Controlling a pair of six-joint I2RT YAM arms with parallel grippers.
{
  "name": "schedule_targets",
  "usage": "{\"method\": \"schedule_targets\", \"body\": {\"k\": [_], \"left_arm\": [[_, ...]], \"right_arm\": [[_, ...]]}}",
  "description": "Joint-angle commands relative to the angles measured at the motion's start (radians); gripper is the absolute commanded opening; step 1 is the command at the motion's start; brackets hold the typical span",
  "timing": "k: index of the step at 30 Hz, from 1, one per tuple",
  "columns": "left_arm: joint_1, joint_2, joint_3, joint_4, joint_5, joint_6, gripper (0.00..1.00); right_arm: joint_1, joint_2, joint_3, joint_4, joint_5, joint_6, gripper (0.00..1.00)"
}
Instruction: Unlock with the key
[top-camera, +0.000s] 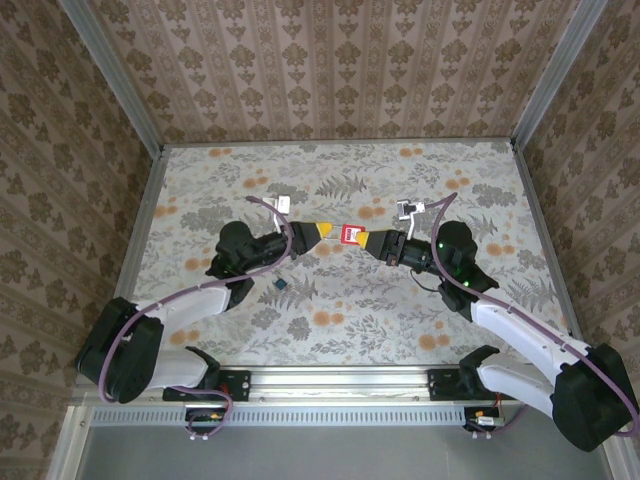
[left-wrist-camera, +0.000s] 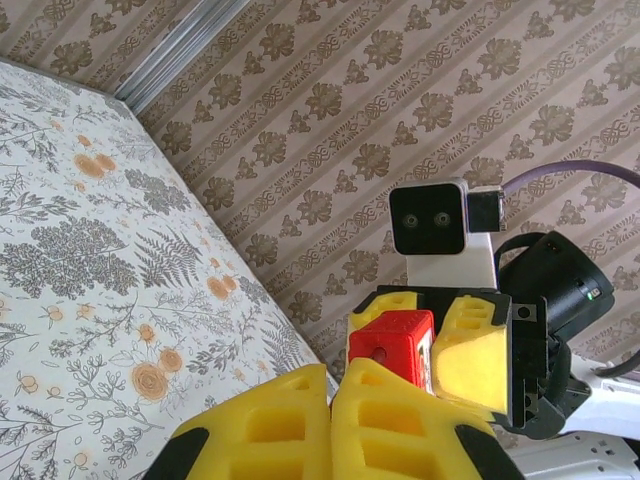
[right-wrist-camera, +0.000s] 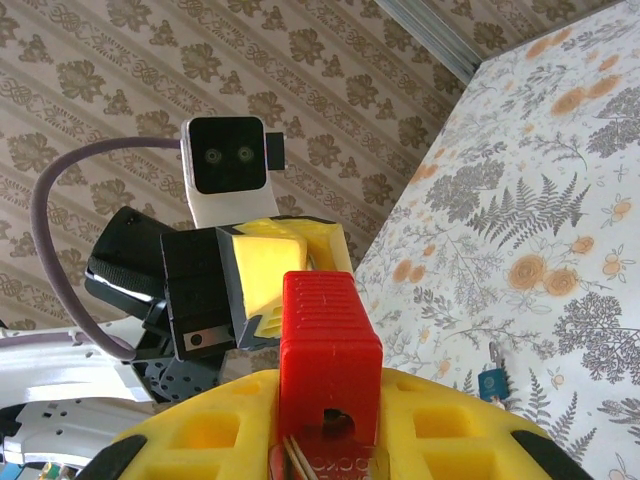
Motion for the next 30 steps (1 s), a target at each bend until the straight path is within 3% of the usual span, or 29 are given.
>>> {"method": "schedule_targets", "body": {"k": [1,16,30], "left_arm": [[0.043,-0.023,0.007,-0.006,-0.009,0.017,0.0],[0.064,-0.037,0.02,0.011,0.048,0.051,0.0],[0.063,-0.123,0.049,-0.158,0.067,0.207,0.0]], "right_arm": [[-0.028,-0.038,-0.018,0.023,0.038,-0.01,0.22],[-0.061,-0.074,-0.017,-0.083,0.038,0.004,0.21],[-0.102,-0.067,-0.038,-0.106,0.04,0.092,0.21]]}}
